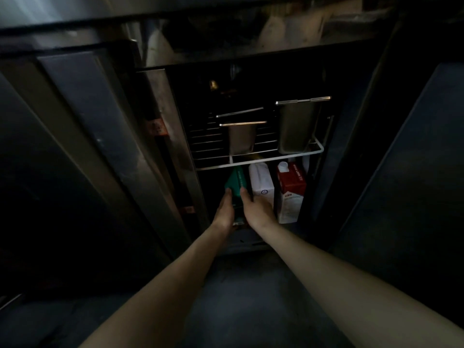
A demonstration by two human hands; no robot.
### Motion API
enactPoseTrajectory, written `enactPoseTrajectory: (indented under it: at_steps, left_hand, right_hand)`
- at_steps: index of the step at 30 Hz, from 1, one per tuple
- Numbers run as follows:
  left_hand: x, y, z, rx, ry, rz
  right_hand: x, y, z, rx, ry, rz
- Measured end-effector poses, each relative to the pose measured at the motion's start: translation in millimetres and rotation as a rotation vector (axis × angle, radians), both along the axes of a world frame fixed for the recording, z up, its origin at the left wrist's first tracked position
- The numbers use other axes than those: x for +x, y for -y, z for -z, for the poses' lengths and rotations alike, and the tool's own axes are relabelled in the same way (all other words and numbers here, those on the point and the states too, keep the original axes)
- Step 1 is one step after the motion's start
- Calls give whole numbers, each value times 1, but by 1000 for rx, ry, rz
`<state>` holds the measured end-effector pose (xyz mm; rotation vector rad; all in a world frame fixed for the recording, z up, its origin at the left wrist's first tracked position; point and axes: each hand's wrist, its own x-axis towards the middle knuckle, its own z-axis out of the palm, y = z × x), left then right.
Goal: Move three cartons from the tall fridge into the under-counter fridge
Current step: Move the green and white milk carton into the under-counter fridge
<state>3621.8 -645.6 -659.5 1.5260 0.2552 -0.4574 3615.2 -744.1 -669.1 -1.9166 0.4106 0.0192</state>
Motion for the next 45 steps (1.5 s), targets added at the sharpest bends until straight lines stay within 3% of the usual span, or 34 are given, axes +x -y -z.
enactPoseTrajectory:
  at_steps: [3, 8, 18, 25, 31, 34, 39, 45]
  left_hand:
    - [2, 2, 6, -8, -23, -18]
    - [5, 3, 9, 0, -15, -17]
    - [11, 2, 9, 29, -27, -21]
    - [9, 3, 3, -3, -55, -75]
    - [11, 0, 5, 7, -18, -56]
    - [11, -1, 5, 19, -17, -35]
    - [12, 0, 6, 23, 2, -6]
    - [11, 0, 10, 29, 18, 18]
  right_hand:
    - [0, -5, 6, 7, -55, -21]
    - [-14, 2, 12, -232, 120, 12]
    - [-24, 38, -9, -357, 207, 67]
    - [-25, 56, -26, -582, 309, 89]
    - [-17, 77, -34, -786, 182, 109]
    - [-13, 89, -34, -689, 114, 123]
    - [2, 101, -32, -271, 74, 210]
    - [16, 111, -16, 2, 6, 260]
